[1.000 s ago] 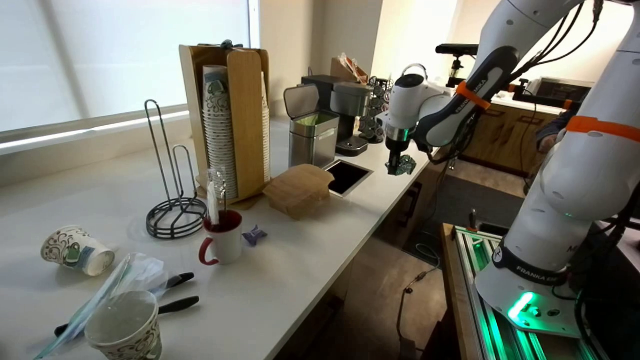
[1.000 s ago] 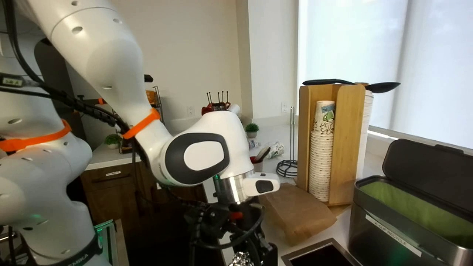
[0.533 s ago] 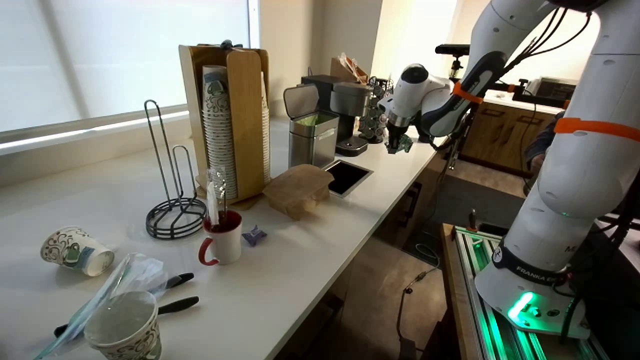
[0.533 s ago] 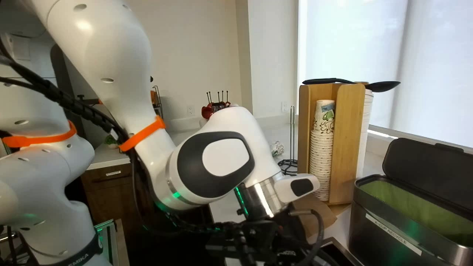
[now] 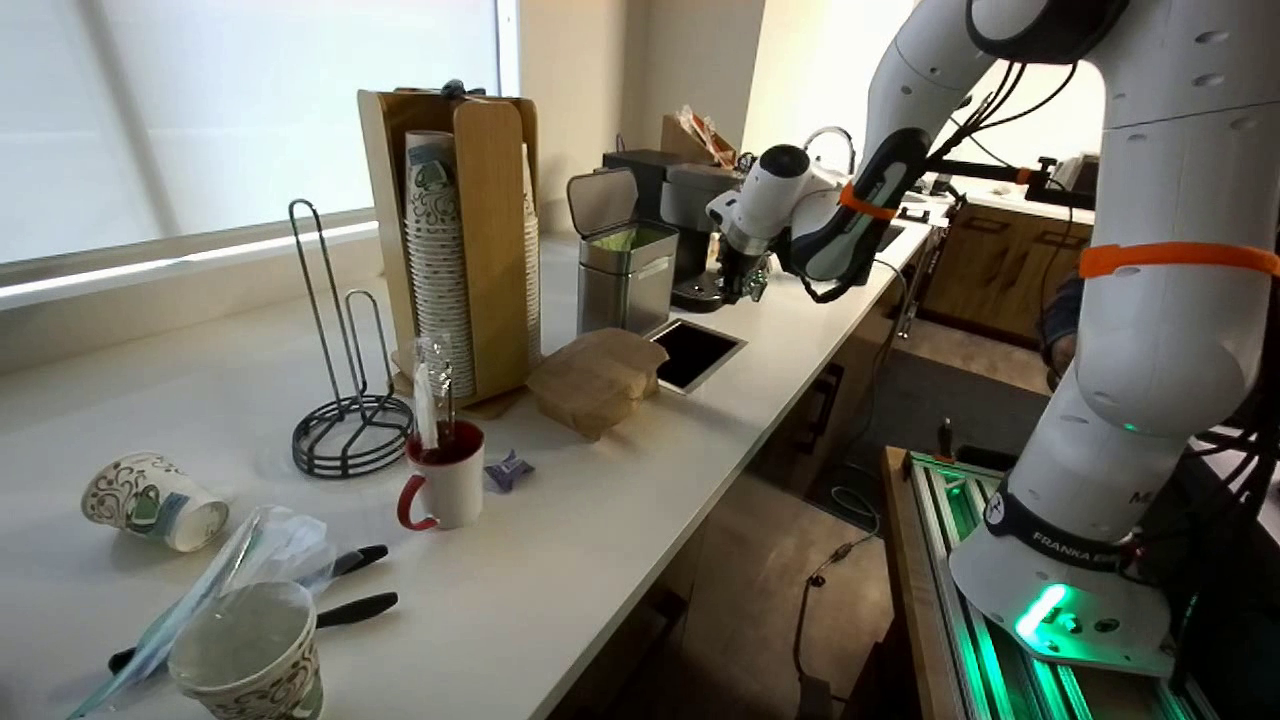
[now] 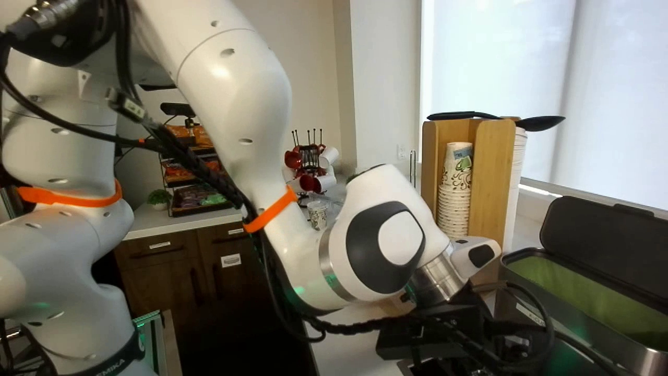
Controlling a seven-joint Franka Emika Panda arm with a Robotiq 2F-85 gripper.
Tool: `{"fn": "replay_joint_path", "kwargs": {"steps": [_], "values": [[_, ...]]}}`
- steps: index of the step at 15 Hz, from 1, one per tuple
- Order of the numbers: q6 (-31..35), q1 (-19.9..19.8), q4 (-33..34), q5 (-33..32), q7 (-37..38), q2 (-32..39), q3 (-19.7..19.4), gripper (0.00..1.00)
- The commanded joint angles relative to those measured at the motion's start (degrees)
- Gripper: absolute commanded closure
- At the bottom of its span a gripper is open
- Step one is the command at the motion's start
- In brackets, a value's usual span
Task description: Put the crumpled foil paper in the trash chute.
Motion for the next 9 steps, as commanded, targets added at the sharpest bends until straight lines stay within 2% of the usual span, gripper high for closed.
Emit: {"fn": "replay_joint_path", "kwargs": {"steps": [1, 5, 6, 7, 8, 9], "values": [[3.45, -1.24, 4.74, 1.59, -3.6, 5.74, 2.37, 0.98], [6.59, -2.0, 8.89, 1.88, -5.83, 9.83, 5.11, 0.98], [6.5, -1.31, 8.6, 5.37, -8.6, 10.07, 5.06, 0.98], [5.98, -1.29, 8.59, 6.55, -9.3, 10.26, 5.49, 0.66], [5.56, -1.12, 8.48, 7.81, -10.53, 10.22, 5.55, 0.65], [5.29, -0.95, 7.64, 8.61, -11.6, 9.74, 5.37, 0.58]]}}
